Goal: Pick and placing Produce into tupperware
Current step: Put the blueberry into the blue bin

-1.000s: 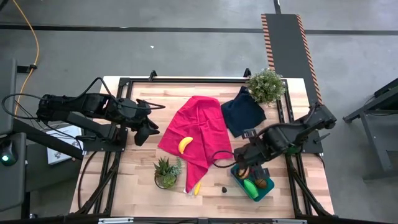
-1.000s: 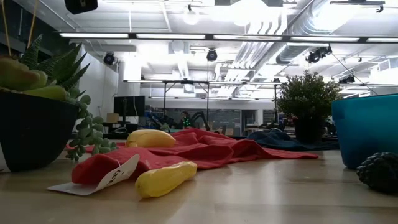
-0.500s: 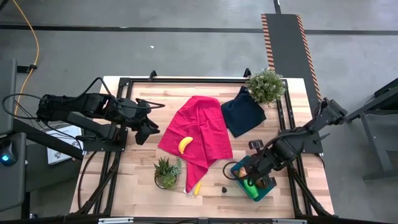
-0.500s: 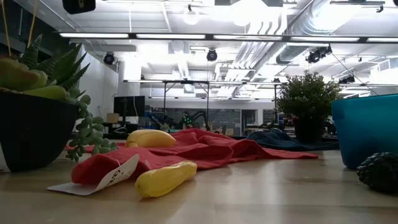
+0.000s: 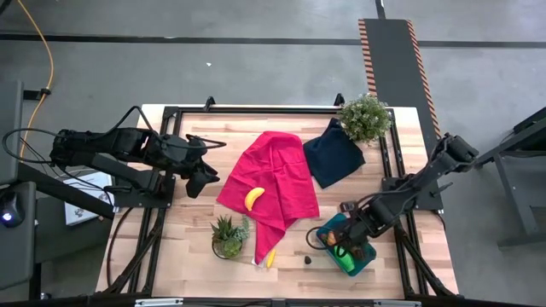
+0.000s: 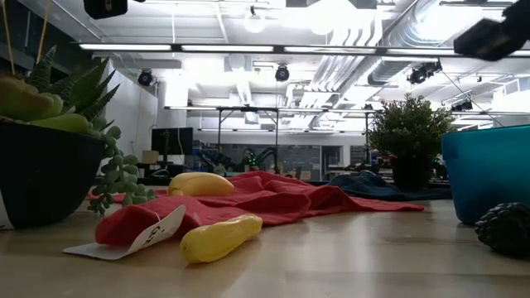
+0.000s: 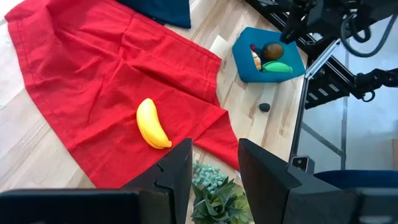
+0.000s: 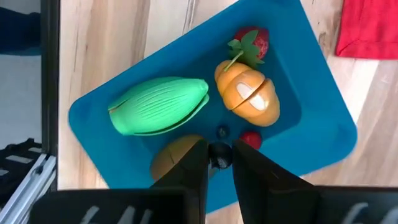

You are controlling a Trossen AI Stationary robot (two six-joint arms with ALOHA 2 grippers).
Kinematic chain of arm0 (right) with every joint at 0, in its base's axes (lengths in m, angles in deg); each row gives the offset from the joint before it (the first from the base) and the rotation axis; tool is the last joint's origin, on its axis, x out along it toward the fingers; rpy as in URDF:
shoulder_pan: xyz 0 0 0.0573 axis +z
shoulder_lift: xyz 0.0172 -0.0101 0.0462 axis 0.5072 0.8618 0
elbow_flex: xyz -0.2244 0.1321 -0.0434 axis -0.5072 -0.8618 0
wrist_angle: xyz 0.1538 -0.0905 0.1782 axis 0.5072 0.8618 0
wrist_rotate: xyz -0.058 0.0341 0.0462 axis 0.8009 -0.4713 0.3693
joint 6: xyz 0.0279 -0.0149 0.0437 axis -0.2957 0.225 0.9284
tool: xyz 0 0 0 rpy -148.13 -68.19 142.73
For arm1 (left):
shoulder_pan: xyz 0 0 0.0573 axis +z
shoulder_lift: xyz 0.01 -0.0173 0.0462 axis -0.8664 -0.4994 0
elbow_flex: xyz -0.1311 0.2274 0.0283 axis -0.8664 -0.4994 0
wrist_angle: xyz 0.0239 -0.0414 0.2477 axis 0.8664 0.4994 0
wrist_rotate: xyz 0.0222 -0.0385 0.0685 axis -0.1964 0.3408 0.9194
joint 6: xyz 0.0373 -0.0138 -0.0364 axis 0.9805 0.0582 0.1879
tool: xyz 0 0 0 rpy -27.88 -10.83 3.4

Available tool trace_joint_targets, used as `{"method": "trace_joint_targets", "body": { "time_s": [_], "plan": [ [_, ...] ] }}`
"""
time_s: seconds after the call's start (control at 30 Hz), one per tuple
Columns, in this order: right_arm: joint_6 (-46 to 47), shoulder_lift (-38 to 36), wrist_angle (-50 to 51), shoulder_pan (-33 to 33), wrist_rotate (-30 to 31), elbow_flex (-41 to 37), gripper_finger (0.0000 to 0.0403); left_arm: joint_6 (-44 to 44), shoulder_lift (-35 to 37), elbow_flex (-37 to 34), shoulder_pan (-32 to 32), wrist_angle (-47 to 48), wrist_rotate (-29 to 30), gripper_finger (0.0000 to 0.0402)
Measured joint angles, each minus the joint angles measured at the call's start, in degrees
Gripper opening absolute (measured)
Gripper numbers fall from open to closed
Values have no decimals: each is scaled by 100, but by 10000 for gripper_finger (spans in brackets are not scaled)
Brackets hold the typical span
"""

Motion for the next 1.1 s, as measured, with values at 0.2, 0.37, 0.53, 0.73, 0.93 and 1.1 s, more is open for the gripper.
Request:
{"method": "trace_joint_targets", "body": {
  "time_s": [0.2,0.37,0.53,0.73,0.93,1.1],
  "plan": [
    [145,1,-694,-9,-22,-538,44,-2,0,0,0,-1,0,117],
    [299,1,-775,-15,-26,-769,44,-12,0,0,0,2,0,117],
    [298,3,-843,-15,-12,-814,44,-13,0,0,0,1,23,117],
    [299,5,-924,-15,133,-814,44,-17,0,0,-2,-3,42,117],
    [300,5,-932,-15,133,-814,44,-22,0,0,-1,-3,42,117],
    [318,5,-933,-15,133,-814,47,-165,0,0,-1,-16,42,117]
  ]
}}
